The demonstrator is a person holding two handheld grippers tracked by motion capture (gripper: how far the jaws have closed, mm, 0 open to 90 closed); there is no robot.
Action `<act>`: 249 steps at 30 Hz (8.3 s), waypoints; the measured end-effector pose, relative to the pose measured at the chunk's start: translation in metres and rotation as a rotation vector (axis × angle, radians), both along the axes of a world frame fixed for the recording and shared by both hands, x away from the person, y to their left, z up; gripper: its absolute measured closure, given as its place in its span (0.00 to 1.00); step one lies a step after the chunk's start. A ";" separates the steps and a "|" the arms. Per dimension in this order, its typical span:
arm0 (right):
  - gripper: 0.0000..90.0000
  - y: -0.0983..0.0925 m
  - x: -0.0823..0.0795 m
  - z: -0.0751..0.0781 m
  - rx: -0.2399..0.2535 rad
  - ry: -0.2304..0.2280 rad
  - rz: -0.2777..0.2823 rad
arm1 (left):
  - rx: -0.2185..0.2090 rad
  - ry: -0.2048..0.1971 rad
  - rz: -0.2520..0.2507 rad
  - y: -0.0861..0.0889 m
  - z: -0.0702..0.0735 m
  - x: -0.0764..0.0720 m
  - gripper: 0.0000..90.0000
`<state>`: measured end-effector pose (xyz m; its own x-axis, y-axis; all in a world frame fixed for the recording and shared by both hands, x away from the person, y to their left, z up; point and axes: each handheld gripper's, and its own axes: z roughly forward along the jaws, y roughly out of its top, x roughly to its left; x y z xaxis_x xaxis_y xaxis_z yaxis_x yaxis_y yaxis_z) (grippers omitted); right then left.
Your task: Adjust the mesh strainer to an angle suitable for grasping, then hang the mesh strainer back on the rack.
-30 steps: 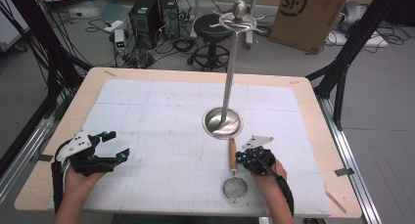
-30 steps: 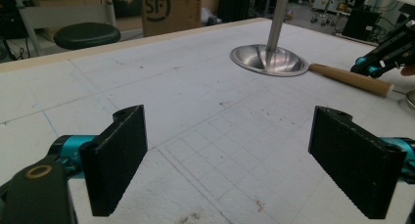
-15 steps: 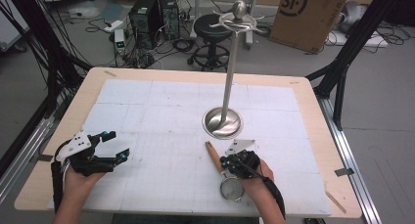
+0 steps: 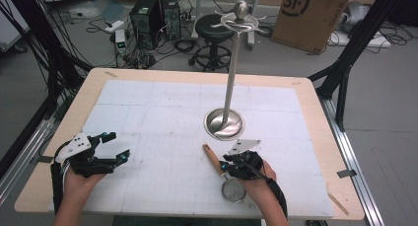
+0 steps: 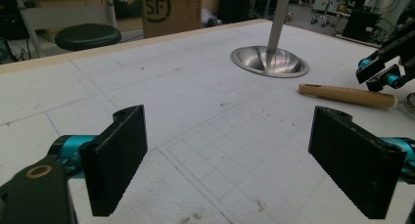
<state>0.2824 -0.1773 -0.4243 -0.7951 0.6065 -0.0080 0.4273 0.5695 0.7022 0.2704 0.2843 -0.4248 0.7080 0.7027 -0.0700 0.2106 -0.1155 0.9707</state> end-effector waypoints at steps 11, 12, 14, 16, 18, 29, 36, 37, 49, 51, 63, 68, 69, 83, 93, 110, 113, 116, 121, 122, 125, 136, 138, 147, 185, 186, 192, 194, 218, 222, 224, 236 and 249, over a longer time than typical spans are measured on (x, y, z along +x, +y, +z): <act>0.62 -0.001 -0.001 0.004 0.045 0.003 -0.031 | -0.007 -0.005 -0.001 0.003 0.001 0.000 0.17; 0.61 -0.001 -0.001 0.005 0.050 0.007 -0.033 | -0.007 -0.005 -0.002 0.003 0.001 0.000 0.17; 0.60 -0.001 -0.002 0.006 0.052 0.008 -0.030 | -0.006 -0.003 -0.003 0.002 0.001 0.000 0.17; 0.59 0.000 -0.002 0.007 0.053 0.005 -0.028 | 0.001 -0.004 -0.014 0.001 0.001 0.000 0.17; 0.58 0.000 -0.003 0.008 0.059 0.005 -0.030 | 0.018 -0.007 -0.028 -0.001 0.002 0.000 0.17; 0.49 -0.004 -0.001 0.009 0.116 0.021 -0.048 | 0.038 -0.010 -0.045 -0.002 0.001 0.003 0.17; 0.46 0.001 -0.002 0.006 0.087 0.027 -0.035 | 0.033 -0.011 -0.038 0.000 0.002 0.003 0.17; 0.46 0.002 -0.001 0.006 0.088 0.024 -0.032 | 0.029 -0.010 -0.034 0.000 0.001 0.002 0.17; 0.46 0.009 -0.002 0.002 0.054 0.059 -0.030 | 0.032 -0.003 -0.032 0.001 0.000 0.002 0.17; 0.45 0.011 -0.002 0.001 0.048 0.060 -0.027 | 0.034 -0.001 -0.036 -0.001 0.000 0.001 0.17; 0.56 0.023 -0.003 -0.007 -0.056 0.108 0.022 | 0.051 -0.002 -0.040 -0.005 0.001 -0.001 0.17; 0.62 0.022 -0.004 -0.005 -0.089 0.089 0.035 | 0.053 -0.002 -0.043 -0.006 0.001 -0.001 0.17; 0.63 0.022 -0.004 -0.005 -0.093 0.083 0.036 | 0.055 -0.001 -0.042 -0.006 0.001 -0.001 0.17; 0.77 0.022 -0.008 0.003 -0.173 0.025 0.115 | 0.050 -0.002 -0.038 -0.005 0.001 -0.001 0.17; 0.71 0.017 -0.007 0.004 -0.142 0.107 0.113 | 0.056 0.000 -0.041 -0.005 0.001 -0.001 0.17; 0.73 0.026 -0.005 0.005 -0.227 0.207 0.066 | 0.031 0.005 -0.025 0.001 0.001 -0.001 0.17; 0.75 0.030 -0.003 0.007 -0.252 0.221 0.074 | 0.032 0.000 -0.031 0.000 0.003 -0.001 0.17; 0.76 0.032 -0.003 0.007 -0.286 0.201 0.093 | 0.038 0.001 -0.037 -0.003 0.002 -0.001 0.17; 0.77 0.023 -0.003 0.005 -0.221 0.184 0.110 | 0.044 -0.001 -0.040 -0.005 0.003 0.000 0.17; 0.77 0.021 -0.003 0.005 -0.211 0.168 0.113 | 0.043 0.000 -0.038 -0.004 0.003 0.000 0.17; 0.77 0.016 -0.003 0.010 -0.203 0.114 0.099 | 0.042 0.001 -0.031 -0.002 0.002 0.000 0.17; 0.76 -0.009 -0.004 0.027 -0.059 -0.032 0.034 | 0.039 -0.001 -0.030 -0.002 0.003 0.000 0.17; 0.76 -0.013 -0.005 0.031 -0.026 -0.068 0.028 | 0.039 -0.001 -0.029 -0.002 0.003 0.000 0.17; 0.76 -0.030 -0.009 0.048 0.117 -0.186 0.008 | 0.042 -0.004 -0.032 -0.003 0.005 -0.001 0.17; 0.76 -0.101 0.027 0.130 0.523 -0.400 -0.095 | 0.039 0.007 -0.036 -0.004 0.003 0.000 0.17; 0.76 -0.102 0.028 0.133 0.520 -0.405 -0.097 | 0.040 0.006 -0.036 -0.004 0.003 0.000 0.17; 0.76 -0.110 0.031 0.154 0.517 -0.428 -0.102 | 0.041 0.007 -0.036 -0.004 0.003 0.000 0.17; 0.76 -0.113 0.032 0.161 0.520 -0.436 -0.103 | 0.043 0.008 -0.035 -0.004 0.003 0.000 0.17; 0.76 -0.118 0.056 0.202 0.533 -0.457 -0.110 | 0.039 0.009 -0.034 -0.002 0.003 0.000 0.17; 0.76 -0.115 0.057 0.201 0.536 -0.451 -0.106 | 0.042 0.009 -0.036 -0.002 0.003 0.000 0.17; 0.76 -0.115 0.056 0.202 0.545 -0.459 -0.104 | 0.040 0.008 -0.036 -0.002 0.003 0.000 0.17; 0.76 -0.106 0.064 0.196 0.519 -0.433 -0.092 | 0.041 0.009 -0.034 -0.002 0.003 0.000 0.17; 0.76 -0.084 0.078 0.187 0.503 -0.385 -0.075 | 0.036 0.007 -0.038 -0.002 0.003 0.000 0.17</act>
<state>0.3600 -0.2611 -0.2371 -0.7473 0.6643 0.0156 0.1173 0.1087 0.9871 0.2702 0.2825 -0.4215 0.7337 0.6776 -0.0507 0.2127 -0.1581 0.9643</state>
